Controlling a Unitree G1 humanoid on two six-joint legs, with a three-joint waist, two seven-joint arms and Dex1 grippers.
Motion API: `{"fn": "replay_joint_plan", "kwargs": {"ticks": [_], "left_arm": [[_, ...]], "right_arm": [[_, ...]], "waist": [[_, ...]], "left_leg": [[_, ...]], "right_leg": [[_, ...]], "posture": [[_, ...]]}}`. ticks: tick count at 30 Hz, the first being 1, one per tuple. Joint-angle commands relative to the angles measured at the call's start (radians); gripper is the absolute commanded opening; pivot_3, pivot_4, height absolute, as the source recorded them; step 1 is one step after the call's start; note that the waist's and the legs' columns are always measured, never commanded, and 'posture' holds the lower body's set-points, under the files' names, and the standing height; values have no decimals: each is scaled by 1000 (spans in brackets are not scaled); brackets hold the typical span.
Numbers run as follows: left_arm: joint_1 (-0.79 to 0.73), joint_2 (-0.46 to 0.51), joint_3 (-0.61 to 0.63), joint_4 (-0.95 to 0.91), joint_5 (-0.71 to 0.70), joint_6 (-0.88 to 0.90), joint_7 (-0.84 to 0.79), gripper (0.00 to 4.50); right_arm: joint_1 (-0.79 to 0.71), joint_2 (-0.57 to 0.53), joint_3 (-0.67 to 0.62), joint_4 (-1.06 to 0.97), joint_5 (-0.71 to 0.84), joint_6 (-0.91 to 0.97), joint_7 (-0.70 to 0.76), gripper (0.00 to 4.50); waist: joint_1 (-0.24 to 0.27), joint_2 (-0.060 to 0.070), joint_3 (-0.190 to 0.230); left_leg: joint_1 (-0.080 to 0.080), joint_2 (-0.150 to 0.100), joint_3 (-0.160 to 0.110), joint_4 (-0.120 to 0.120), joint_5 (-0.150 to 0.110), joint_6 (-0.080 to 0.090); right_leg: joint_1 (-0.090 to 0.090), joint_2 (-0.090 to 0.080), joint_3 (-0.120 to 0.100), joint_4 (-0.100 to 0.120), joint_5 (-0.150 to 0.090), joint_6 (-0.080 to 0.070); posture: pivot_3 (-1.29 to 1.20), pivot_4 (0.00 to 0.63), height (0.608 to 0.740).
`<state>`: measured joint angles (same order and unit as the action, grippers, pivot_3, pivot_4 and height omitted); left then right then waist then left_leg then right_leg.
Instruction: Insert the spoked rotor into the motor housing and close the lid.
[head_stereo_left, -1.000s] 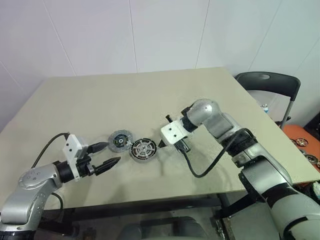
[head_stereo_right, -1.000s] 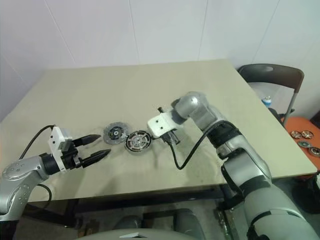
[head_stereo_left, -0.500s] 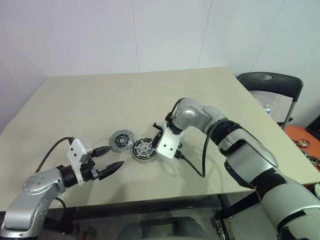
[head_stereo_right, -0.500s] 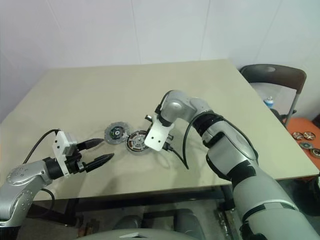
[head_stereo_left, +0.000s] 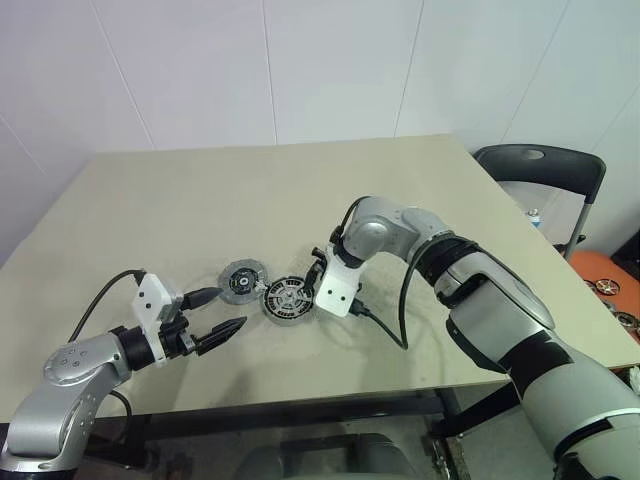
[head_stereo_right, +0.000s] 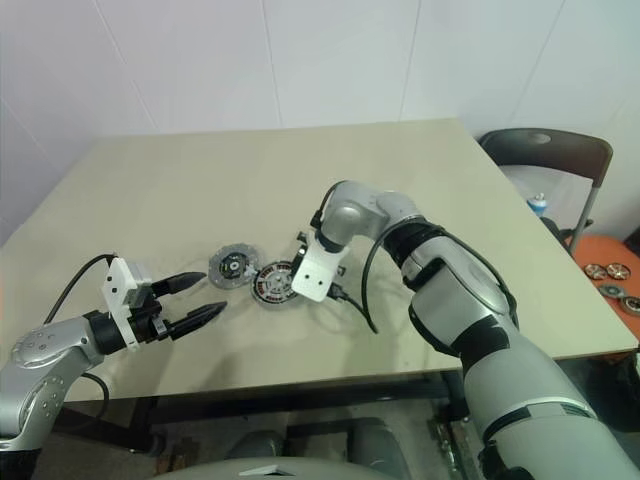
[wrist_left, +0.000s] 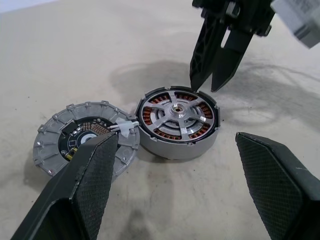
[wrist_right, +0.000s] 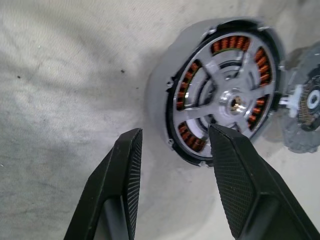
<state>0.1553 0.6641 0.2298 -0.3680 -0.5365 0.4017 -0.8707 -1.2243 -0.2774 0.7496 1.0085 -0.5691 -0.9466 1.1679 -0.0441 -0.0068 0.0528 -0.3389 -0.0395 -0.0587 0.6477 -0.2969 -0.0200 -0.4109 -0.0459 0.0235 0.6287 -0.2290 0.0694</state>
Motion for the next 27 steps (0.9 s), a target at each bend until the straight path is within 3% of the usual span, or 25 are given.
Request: {"fn": "replay_joint_plan", "kwargs": {"ticks": [1, 14, 25, 27], "left_arm": [[-13, 0, 14, -20, -6, -19, 3, 4016], [6, -4, 23, -31, -9, -22, 13, 4016], [2, -8, 25, -17, -7, -25, 13, 4016], [-4, -5, 25, -13, -6, -25, 12, 4016]], "right_arm": [[-8, 15, 2, 2, 1, -17, -12, 2184], [-19, 53, 29, 71, -73, -17, -123, 2184], [-16, 37, 16, 46, -41, -48, -79, 2184], [-15, 39, 15, 46, -28, -54, -60, 1779]], "waist": [[0, 0, 0], [-1, 0, 0], [0, 0, 0], [0, 0, 0]], "left_leg": [[0, 0, 0, 0, 0, 0], [1, 0, 0, 0, 0, 0], [1, 0, 0, 0, 1, -1], [1, 0, 0, 0, 1, -1]], "right_leg": [[0, 0, 0, 0, 0, 0], [0, 0, 0, 1, 0, 0], [1, 1, 0, 1, 0, 0], [1, 1, 0, 1, 0, 0]], "posture": [[0, 0, 740], [0, 0, 740], [0, 0, 740], [0, 0, 740]]}}
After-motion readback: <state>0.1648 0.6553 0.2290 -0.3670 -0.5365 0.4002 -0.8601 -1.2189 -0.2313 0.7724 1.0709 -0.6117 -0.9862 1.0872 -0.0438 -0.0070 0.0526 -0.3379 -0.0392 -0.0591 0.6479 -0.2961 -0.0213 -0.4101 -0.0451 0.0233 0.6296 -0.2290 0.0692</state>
